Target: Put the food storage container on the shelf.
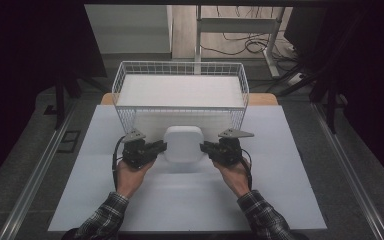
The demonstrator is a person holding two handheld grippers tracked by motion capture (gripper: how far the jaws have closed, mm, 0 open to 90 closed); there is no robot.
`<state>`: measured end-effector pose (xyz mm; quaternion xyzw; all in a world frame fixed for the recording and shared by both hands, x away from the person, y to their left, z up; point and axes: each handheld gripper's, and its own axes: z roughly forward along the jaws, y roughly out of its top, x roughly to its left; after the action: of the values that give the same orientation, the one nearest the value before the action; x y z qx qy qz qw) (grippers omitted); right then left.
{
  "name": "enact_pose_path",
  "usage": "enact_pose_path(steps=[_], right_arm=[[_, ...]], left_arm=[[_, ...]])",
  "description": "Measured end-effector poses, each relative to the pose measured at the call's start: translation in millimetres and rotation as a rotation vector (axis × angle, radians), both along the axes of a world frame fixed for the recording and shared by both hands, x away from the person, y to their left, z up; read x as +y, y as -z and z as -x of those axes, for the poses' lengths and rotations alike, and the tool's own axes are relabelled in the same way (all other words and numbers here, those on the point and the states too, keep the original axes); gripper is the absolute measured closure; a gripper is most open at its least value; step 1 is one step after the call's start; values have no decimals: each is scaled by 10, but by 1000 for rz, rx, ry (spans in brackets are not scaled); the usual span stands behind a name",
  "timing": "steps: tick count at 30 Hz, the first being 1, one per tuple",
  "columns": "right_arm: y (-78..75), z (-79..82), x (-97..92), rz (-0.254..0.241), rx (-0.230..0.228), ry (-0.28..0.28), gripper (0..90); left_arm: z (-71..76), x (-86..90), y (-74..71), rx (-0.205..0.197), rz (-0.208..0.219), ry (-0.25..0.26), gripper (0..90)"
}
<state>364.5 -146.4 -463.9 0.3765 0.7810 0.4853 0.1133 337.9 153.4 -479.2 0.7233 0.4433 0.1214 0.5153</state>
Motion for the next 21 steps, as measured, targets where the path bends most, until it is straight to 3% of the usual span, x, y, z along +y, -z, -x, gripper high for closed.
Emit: enact_pose_path(steps=[7, 15, 21], right_arm=[[69, -195, 39, 17, 23, 23, 767], [165, -320, 51, 31, 63, 24, 761], [193, -379, 56, 20, 69, 36, 754]], left_arm=[[-191, -19, 89, 28, -1, -22, 778], [-254, -29, 160, 58, -4, -27, 775], [-323, -46, 182, 50, -10, -42, 769]])
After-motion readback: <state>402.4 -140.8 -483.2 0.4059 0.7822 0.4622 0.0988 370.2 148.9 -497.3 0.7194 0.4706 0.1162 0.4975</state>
